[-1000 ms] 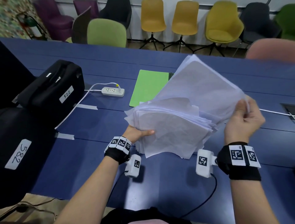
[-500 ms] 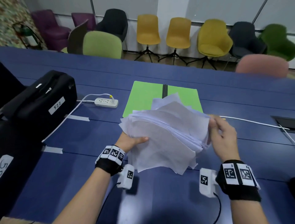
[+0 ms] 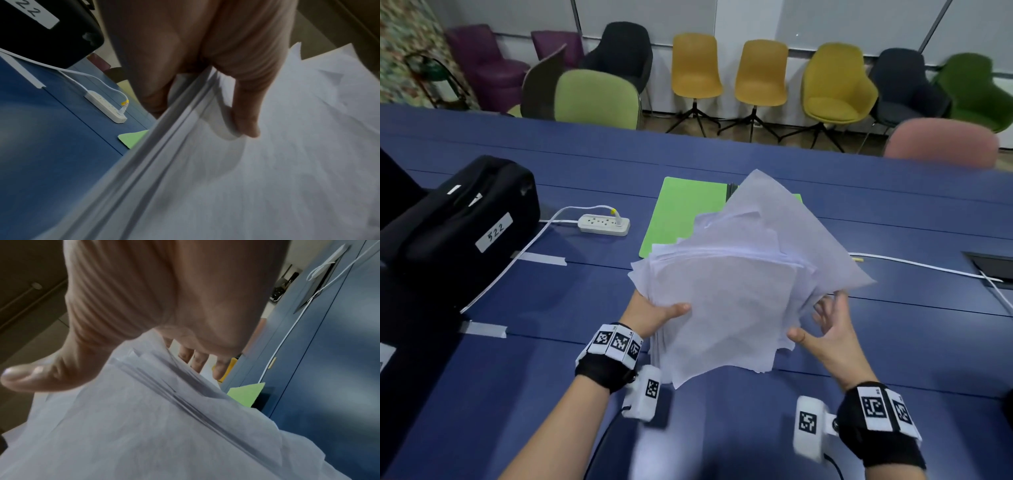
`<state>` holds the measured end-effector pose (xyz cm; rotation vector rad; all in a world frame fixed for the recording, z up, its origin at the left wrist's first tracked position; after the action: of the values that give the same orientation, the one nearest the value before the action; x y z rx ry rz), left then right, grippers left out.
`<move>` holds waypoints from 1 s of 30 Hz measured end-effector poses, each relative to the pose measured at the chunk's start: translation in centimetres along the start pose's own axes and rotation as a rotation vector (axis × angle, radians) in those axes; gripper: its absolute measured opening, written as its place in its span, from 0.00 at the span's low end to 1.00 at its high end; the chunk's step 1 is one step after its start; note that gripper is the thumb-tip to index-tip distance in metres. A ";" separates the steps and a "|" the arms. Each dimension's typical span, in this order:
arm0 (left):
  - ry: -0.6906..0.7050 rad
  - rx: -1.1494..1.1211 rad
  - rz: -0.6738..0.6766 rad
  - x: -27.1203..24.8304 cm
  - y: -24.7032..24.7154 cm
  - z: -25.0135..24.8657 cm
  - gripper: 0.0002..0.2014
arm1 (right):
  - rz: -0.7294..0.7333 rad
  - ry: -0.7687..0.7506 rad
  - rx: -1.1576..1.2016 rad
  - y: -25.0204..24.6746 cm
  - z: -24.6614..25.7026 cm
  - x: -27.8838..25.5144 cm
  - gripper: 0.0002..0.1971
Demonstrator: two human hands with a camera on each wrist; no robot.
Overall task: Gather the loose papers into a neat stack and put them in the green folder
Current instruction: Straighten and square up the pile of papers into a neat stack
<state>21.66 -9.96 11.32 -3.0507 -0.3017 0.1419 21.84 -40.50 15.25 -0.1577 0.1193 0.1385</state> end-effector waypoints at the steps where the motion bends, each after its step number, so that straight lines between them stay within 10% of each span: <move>1: -0.009 0.004 0.018 0.0 0.0 0.1 0.31 | -0.012 0.026 0.000 -0.2 -0.6 0.4 0.55; 11: -0.018 0.194 0.322 -0.8 1.2 -0.4 0.24 | -0.033 0.315 -0.031 -0.7 -3.6 2.1 0.17; 15: 0.034 0.248 0.315 -0.9 1.3 -1.2 0.24 | 0.033 0.342 0.000 0.1 -4.2 2.3 0.32; 25: -0.169 0.147 0.202 -2.1 0.8 2.0 0.18 | 0.006 0.297 0.092 2.3 -3.9 2.7 0.10; 30: -0.067 0.113 0.053 -2.2 0.9 -0.5 0.15 | -0.062 0.364 0.093 2.4 -5.5 2.2 0.19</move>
<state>19.78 -11.30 11.92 -2.9469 -0.2092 0.2560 23.05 -38.76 9.18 -0.0921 0.4825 0.0408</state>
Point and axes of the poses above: each hand's wrist, its own x-axis towards the middle knuckle, its own y-axis out of the palm, z = x × y, the point moved 9 cm from there along x, towards the middle knuckle, and after that the axes turned 9 degrees about y, right-handed, at the moved point
